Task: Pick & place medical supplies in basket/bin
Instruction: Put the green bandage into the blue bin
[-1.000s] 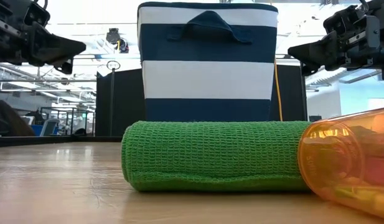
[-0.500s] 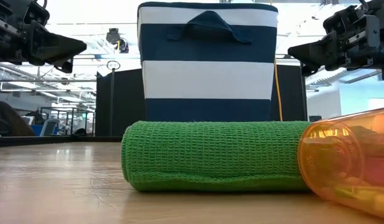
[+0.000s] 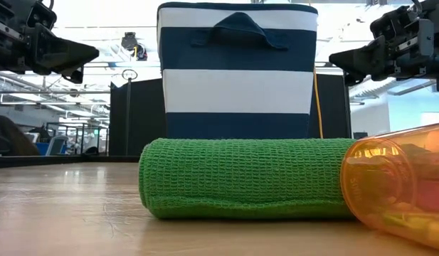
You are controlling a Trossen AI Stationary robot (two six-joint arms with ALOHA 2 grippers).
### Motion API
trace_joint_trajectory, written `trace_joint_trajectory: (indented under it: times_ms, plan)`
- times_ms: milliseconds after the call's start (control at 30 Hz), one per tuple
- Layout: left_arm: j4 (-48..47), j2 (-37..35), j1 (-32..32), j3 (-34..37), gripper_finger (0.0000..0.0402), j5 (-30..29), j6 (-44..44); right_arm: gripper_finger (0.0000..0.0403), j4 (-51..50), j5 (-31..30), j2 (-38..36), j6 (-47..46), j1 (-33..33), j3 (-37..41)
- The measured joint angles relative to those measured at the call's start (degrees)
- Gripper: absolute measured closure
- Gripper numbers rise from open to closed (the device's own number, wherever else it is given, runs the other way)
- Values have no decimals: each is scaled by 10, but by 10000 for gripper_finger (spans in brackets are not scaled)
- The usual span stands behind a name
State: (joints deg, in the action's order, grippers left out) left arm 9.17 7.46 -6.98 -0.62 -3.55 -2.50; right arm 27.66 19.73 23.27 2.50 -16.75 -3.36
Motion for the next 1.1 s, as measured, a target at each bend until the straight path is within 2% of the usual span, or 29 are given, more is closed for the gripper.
trace_joint_trajectory:
  times_ms: [500, 600, 800, 967, 1100]
  plan:
    - [0, 0, 0, 0, 355, 0, 0, 403, 4, 3, 0, -18, 0, 0]
    - [0, 0, 0, 0, 355, 0, 0, 403, 5, 26, 0, -17, 0, 0]
    - [0, 0, 0, 0, 355, 0, 0, 403, 20, 114, 0, -18, 0, 0]
    - [32, 0, 0, 0, 355, 1, 11, 403, 23, 122, 0, -34, 0, 0]
    - [73, 0, 0, 0, 355, 27, 46, 403, 21, 151, 0, -47, 0, 0]
